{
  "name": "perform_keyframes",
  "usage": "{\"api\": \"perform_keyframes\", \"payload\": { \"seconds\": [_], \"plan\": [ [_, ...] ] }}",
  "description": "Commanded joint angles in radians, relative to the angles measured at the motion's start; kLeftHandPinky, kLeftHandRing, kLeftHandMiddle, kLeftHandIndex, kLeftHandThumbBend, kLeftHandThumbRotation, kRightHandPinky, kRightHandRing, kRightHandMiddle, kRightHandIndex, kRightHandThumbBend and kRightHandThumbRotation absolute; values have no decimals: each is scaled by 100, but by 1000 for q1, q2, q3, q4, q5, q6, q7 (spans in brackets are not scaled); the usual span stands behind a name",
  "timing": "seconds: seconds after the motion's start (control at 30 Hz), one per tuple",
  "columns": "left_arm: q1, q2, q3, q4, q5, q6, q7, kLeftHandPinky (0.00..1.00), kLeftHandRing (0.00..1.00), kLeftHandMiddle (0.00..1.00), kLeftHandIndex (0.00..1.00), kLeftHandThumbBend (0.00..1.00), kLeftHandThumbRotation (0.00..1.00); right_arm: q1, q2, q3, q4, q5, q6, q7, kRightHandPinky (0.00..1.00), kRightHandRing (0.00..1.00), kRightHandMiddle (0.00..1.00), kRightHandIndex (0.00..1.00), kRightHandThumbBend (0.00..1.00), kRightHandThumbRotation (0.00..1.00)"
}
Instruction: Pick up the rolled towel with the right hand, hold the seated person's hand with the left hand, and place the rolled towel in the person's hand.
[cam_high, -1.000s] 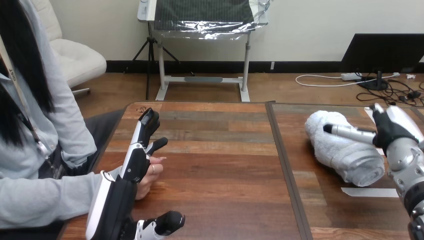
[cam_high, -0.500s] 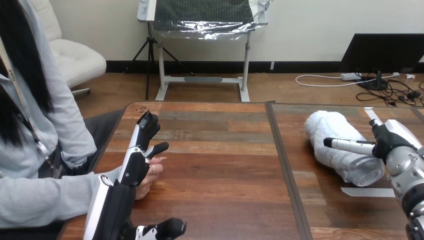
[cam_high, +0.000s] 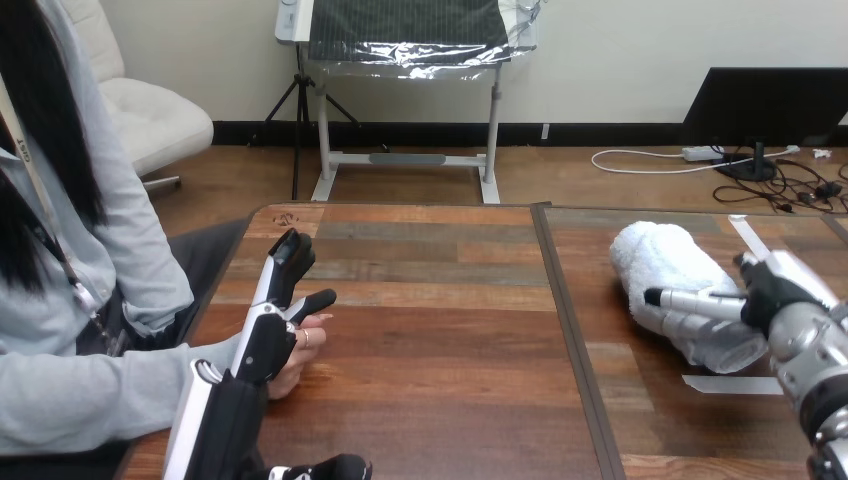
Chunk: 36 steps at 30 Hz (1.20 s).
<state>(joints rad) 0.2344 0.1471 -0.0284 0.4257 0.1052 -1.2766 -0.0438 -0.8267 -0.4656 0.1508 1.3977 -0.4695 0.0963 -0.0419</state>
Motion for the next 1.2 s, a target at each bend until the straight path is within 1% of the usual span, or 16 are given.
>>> {"api": "perform_keyframes", "payload": {
  "seconds": [0.0,0.1,0.3,0.33,0.4,0.43,0.53,0.57,0.63,0.73,0.8,0.83,0.87,0.97,1.13,1.17],
  "plan": [
    [-15,-8,2,-62,-15,-19,4,84,96,99,100,100,78,1,24,9,-10,-9,10,0,84,100,100,99,99,64],
    [-8,-6,-2,-71,-21,-14,2,85,96,99,100,100,78,9,31,15,-9,-13,16,-1,84,100,100,98,98,64],
    [20,-2,0,-118,-16,12,-2,87,97,99,99,100,79,22,44,7,-11,-2,21,-3,83,100,100,98,97,64],
    [26,-1,-1,-129,-16,19,-3,87,97,99,99,100,79,24,48,10,-11,-5,27,-13,82,100,100,98,97,64],
    [33,1,-2,-142,-17,28,-5,87,97,99,99,100,79,27,52,14,-10,-9,33,-26,76,97,97,96,98,63],
    [36,4,-7,-147,-23,30,-7,87,97,99,99,100,79,30,56,22,-10,-17,37,-43,74,96,96,96,98,63],
    [46,8,-17,-165,-37,36,-13,87,97,100,100,100,78,37,62,28,-11,-24,35,-74,58,85,87,92,99,62],
    [49,9,-18,-169,-39,37,-15,88,98,100,100,100,78,40,64,24,-11,-21,31,-82,50,77,81,89,100,59],
    [51,10,-20,-175,-44,37,-19,88,98,100,100,100,78,45,69,12,-12,-9,29,-96,44,72,77,87,100,57],
    [51,9,-22,-180,-46,32,-21,89,98,100,100,100,77,49,76,-8,-12,11,33,-114,39,72,77,86,99,53],
    [51,9,-22,-182,-47,30,-23,89,98,100,100,99,77,51,79,-15,-12,17,34,-126,39,73,78,85,98,48],
    [53,10,-21,-185,-46,30,-24,89,98,100,100,99,77,53,82,-18,-13,20,35,-141,39,74,78,85,97,46],
    [54,10,-21,-186,-45,30,-25,89,98,100,100,99,77,54,84,-20,-13,22,36,-152,39,73,78,84,95,40],
    [56,13,-22,-190,-47,28,-30,89,98,100,100,99,78,57,87,-21,-14,20,34,-181,38,71,78,81,94,33],
    [56,20,-32,-195,-62,25,-40,89,99,100,100,99,78,60,85,-16,-14,13,28,-197,38,67,74,75,92,21],
    [56,20,-33,-197,-63,26,-42,90,99,100,100,100,77,60,84,-14,-13,10,29,-198,37,65,72,73,92,16]
  ]
}}
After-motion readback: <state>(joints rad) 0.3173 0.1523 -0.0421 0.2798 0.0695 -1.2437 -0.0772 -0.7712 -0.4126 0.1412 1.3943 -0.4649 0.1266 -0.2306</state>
